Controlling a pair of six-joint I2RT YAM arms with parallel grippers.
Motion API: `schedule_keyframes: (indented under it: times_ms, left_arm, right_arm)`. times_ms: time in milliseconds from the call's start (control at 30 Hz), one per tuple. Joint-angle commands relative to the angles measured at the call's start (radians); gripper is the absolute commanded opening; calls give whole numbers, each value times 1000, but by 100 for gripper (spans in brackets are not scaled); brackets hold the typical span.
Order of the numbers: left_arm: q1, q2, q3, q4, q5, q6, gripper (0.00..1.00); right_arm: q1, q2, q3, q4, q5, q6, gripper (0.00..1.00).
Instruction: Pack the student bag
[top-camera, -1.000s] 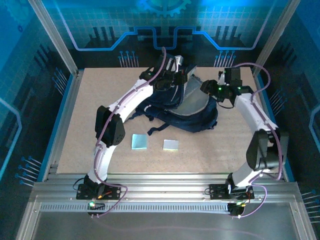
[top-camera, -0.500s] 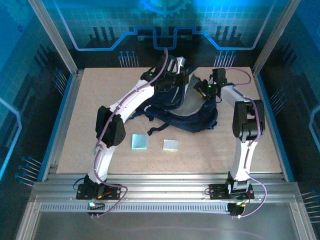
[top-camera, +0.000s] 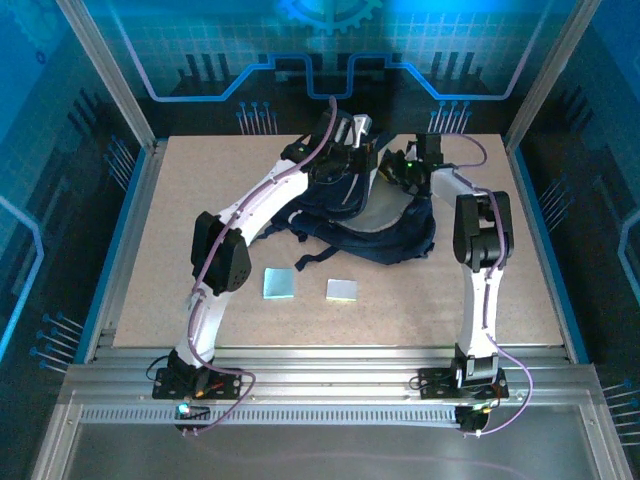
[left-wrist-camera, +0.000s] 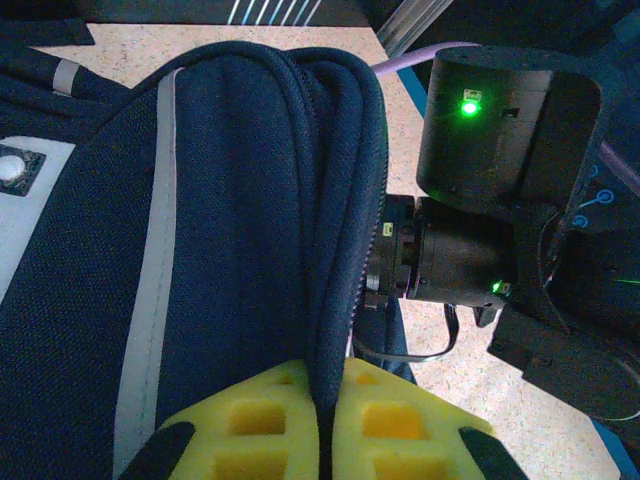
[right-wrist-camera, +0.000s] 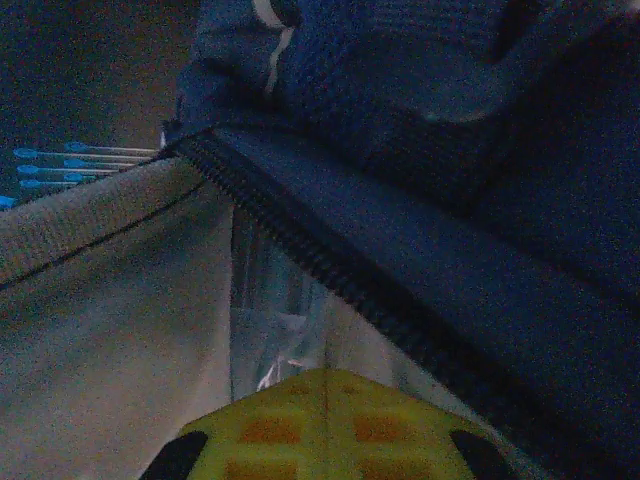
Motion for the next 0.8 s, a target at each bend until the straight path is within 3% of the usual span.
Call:
schedule_keyframes:
  times_ms: [0, 267, 433, 467, 533, 600, 767]
  left_arm:
    - [18, -6, 37, 53, 1, 29, 0]
    - [27, 37, 129, 28, -11, 74, 0]
    - [26, 33, 150, 9, -12, 91, 0]
    - [27, 30, 148, 8, -11, 88, 0]
    - [26, 20, 138, 9, -5, 80, 0]
    - [27, 7, 122, 13, 3, 75, 0]
    - [26, -13, 104, 18, 5, 75, 0]
  right_arm:
    - [20, -39, -41, 45, -75, 2, 0]
    - [36, -108, -150, -13, -201, -39, 0]
    - [78, -84, -134, -43, -190, -57, 0]
    - [77, -85, -134, -44, -175, -57, 3]
    - [64, -100, -150, -40, -138, -46, 31]
    - [59, -114, -168, -22, -120, -39, 46]
    - [56, -166, -181, -126, -41, -116, 52]
